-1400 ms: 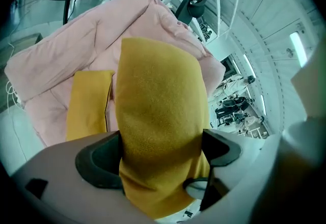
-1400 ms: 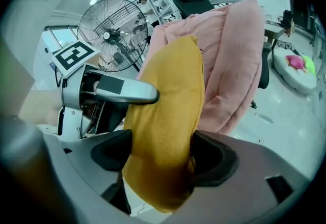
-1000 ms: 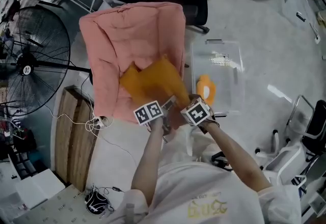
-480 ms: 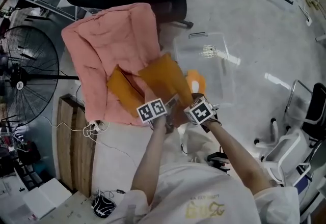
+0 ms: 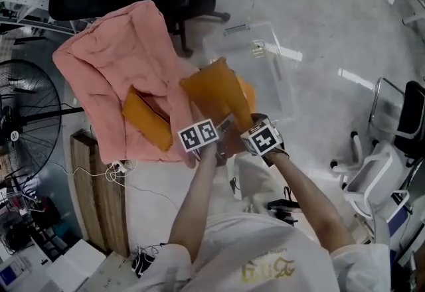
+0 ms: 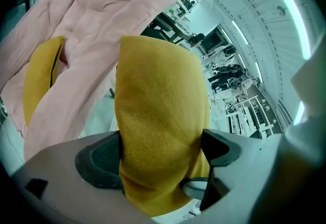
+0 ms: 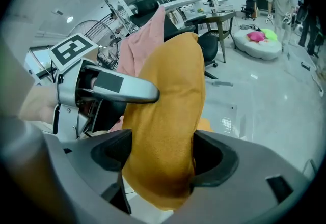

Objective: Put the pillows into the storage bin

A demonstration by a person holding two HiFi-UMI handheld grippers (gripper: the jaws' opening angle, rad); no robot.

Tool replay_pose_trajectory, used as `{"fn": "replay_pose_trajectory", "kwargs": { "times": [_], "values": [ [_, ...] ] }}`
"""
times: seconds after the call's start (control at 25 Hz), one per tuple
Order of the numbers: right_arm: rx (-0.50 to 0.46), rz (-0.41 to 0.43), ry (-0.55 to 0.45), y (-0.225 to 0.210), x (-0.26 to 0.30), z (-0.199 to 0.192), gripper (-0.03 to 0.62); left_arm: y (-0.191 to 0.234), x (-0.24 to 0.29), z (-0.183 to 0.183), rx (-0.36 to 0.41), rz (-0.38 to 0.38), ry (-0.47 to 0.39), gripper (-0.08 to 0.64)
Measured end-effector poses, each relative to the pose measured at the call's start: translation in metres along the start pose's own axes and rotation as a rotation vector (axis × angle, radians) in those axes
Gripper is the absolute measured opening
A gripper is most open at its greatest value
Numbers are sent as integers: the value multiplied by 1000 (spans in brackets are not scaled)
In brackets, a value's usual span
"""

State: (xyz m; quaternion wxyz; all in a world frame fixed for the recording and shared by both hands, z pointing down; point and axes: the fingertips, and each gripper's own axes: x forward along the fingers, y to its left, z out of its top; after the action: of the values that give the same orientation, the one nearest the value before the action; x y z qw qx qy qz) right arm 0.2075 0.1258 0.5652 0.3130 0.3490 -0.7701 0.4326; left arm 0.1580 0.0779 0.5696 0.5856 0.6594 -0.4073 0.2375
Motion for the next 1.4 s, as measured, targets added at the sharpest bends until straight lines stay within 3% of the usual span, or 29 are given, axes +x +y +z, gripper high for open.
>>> {"fn": "replay_pose_trajectory", "kwargs": {
  "times": [0.68,1.4],
  "values": [
    [144,-47,-37,-104,70,-33,380,20,135,1,86,-11,72,499],
    [212,-61,-15,-205,180,-88,393,86,279,-16,60,-4,126,505]
  ]
}}
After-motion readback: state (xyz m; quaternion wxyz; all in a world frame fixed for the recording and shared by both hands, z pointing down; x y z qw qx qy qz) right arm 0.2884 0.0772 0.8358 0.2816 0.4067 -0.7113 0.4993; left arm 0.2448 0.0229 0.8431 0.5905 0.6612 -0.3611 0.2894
